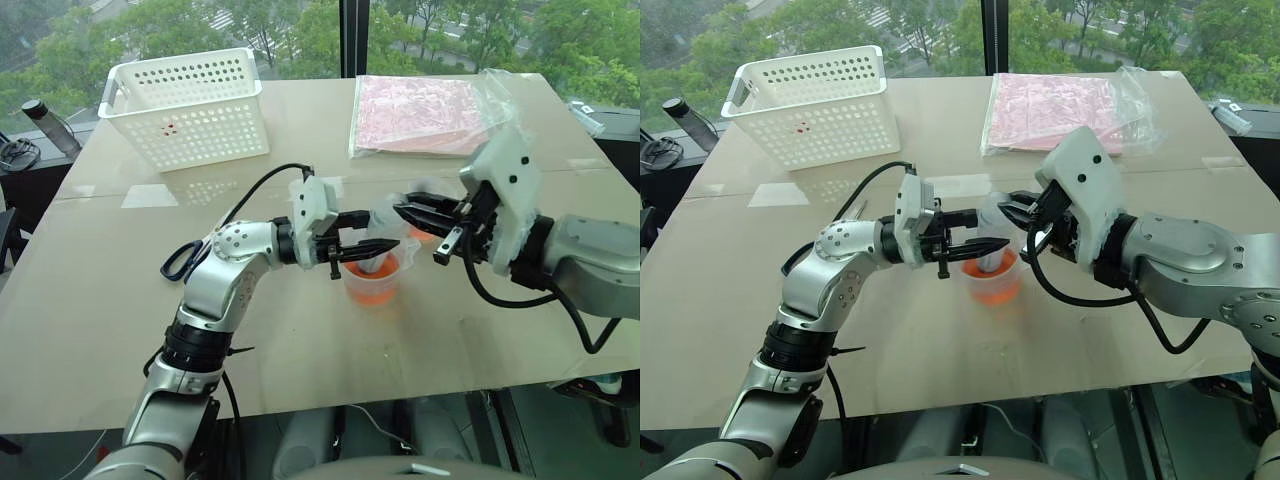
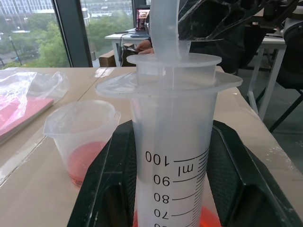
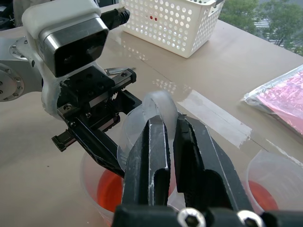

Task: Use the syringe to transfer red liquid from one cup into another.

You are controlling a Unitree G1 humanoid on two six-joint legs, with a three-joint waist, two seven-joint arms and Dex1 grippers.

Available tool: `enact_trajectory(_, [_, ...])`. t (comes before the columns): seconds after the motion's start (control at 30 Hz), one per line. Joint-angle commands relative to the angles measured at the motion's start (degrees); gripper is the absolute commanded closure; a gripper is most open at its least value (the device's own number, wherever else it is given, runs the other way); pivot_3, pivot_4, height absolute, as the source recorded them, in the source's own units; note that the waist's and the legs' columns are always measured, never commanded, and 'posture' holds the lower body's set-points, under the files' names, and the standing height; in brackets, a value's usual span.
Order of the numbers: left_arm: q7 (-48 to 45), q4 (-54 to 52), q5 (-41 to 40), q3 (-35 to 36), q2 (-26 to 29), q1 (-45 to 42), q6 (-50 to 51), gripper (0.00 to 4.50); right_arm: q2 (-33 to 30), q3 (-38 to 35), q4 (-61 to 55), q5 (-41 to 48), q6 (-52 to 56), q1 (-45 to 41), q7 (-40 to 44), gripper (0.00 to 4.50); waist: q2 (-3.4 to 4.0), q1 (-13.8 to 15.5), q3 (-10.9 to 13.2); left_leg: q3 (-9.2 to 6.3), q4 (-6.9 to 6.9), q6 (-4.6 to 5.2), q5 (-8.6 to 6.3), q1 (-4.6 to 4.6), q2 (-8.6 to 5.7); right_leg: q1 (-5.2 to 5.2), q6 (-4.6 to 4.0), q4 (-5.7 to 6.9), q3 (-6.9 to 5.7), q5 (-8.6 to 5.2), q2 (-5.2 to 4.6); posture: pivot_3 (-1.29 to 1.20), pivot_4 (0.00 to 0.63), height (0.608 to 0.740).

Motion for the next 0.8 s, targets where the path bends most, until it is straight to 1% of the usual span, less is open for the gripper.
enact_trajectory(0.03, [-1.85, -1.48, -2.17, -0.74, 0.62, 1.53, 2.41, 3.07, -0.05, -1.82, 1.57, -1.31, -0.25, -1.54, -0.83, 4.46, 0.00, -0.01, 0.00, 0.00, 0.00, 0.00, 0.00, 0.00, 0.00, 0.00, 0.00, 0.00, 0.00, 0.00, 0.00, 0.00, 0.150, 0.740])
enact_trajectory(0.23, [-2.66, -1.72, -2.90, -1.21, 1.23, 1.56, 3.87, 3.07, 0.28, -2.79, 2.31, -1.01, -0.68, -2.32, -0.69, 4.46, 0.00, -0.04, 0.00, 0.00, 0.00, 0.00, 0.00, 0.00, 0.00, 0.00, 0.00, 0.00, 0.00, 0.00, 0.01, 0.00, 0.150, 0.740])
enact_trajectory(0.8, [-3.29, -2.10, -3.76, -1.78, 1.82, 0.86, 5.20, 3.07, -1.97, -6.44, 5.45, -0.72, -1.38, -6.72, 1.59, 4.46, 0.01, -0.09, 0.01, 0.00, -0.01, 0.02, -0.02, -0.06, 0.00, -0.07, 0.00, -0.01, 0.00, 0.00, 0.01, 0.00, 0.150, 0.740])
